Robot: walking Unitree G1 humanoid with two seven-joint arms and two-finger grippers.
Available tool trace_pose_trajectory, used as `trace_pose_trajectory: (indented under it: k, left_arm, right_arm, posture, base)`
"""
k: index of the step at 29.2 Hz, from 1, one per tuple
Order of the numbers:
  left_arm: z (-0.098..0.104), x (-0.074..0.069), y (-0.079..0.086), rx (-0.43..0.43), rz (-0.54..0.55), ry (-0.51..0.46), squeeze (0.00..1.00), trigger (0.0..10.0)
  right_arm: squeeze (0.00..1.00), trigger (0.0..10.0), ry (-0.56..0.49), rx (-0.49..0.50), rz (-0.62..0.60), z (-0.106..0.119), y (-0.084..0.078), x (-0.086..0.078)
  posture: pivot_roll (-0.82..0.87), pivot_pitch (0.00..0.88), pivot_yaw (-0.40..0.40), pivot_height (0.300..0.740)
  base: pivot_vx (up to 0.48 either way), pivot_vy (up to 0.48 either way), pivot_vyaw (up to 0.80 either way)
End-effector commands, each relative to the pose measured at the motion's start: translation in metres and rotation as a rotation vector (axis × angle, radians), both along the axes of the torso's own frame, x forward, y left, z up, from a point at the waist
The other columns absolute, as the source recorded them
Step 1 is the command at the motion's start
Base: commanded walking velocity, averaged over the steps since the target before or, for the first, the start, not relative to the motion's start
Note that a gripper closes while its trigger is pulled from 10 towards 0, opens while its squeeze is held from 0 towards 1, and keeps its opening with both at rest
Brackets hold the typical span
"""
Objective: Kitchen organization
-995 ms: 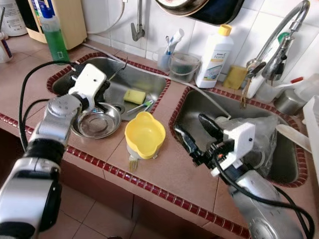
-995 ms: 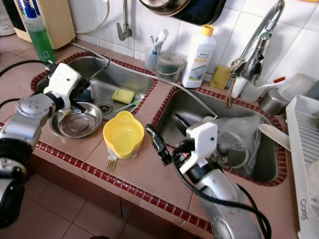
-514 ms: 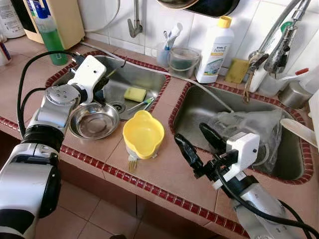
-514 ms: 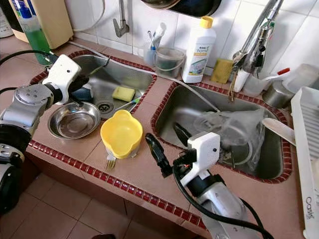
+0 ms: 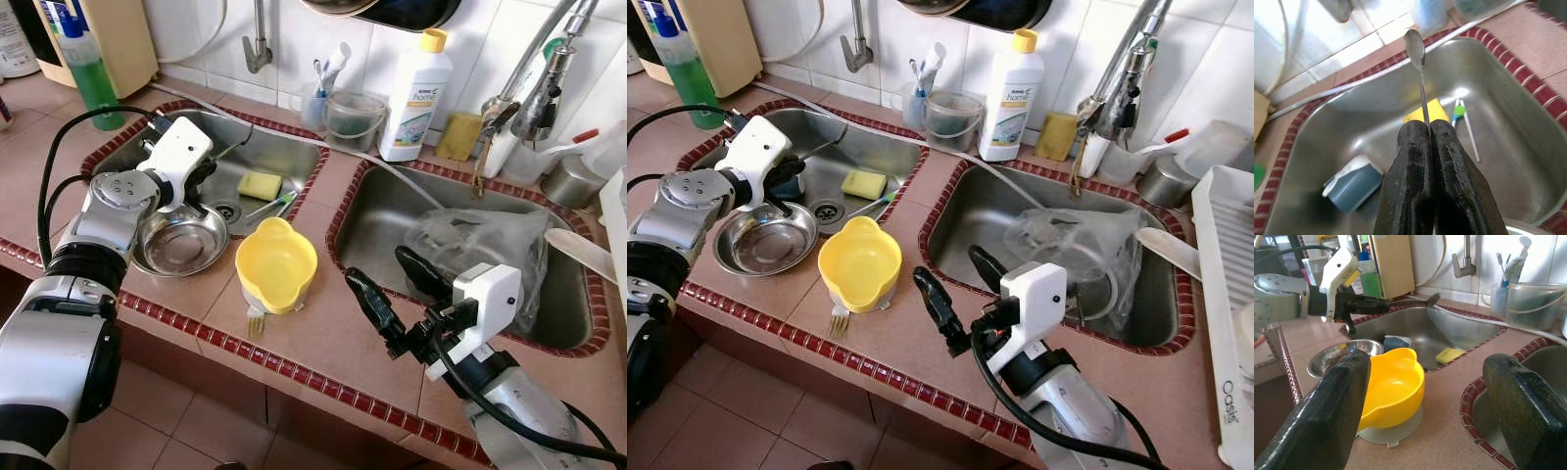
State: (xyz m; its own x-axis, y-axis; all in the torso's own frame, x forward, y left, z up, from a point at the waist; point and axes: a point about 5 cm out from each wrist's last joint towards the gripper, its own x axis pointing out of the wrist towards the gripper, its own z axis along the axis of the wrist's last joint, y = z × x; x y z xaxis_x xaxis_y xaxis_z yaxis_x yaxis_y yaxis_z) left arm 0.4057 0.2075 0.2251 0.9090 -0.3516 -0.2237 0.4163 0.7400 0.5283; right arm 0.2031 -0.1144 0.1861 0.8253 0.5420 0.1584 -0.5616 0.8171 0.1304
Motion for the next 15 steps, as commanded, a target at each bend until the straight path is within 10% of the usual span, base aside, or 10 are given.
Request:
trace_pose_trajectory:
  k: [1,6,7,15]
  left_arm:
    - [0.0087,0.0024,-0.0046,0.002,-0.018,-0.017,0.00,10.0]
    - [0.0100,0.0021,-0.0059,-0.015,-0.039,-0.031,0.00,10.0]
    - [0.0113,0.0018,-0.0060,-0.035,-0.050,-0.035,1.00,10.0]
    - [0.0128,0.0024,-0.0044,-0.057,-0.040,-0.017,1.00,10.0]
  right_arm:
    - [0.00,10.0,-0.021,0.002,0.003,0.0061,-0.0007,-0.0018]
    - [0.00,10.0,-0.023,0.000,0.004,0.0064,0.0000,-0.0012]
    - [0.00,10.0,-0.024,0.000,0.003,0.0065,0.0002,-0.0010]
    - [0.00,10.0,-0.025,0.004,-0.001,0.0067,0.0008,-0.0004]
  posture:
    - [-0.03,0.120,-0.004,0.740]
    - [-0.03,0.120,-0.001,0.740]
    - [-0.03,0.120,0.000,0.740]
    - [-0.03,0.125,0.006,0.740]
  base:
    - [0.000,0.000,0.00]
    - [0.000,0.000,0.00]
    - [0.000,0.000,0.00]
    - [0.000,0.000,0.00]
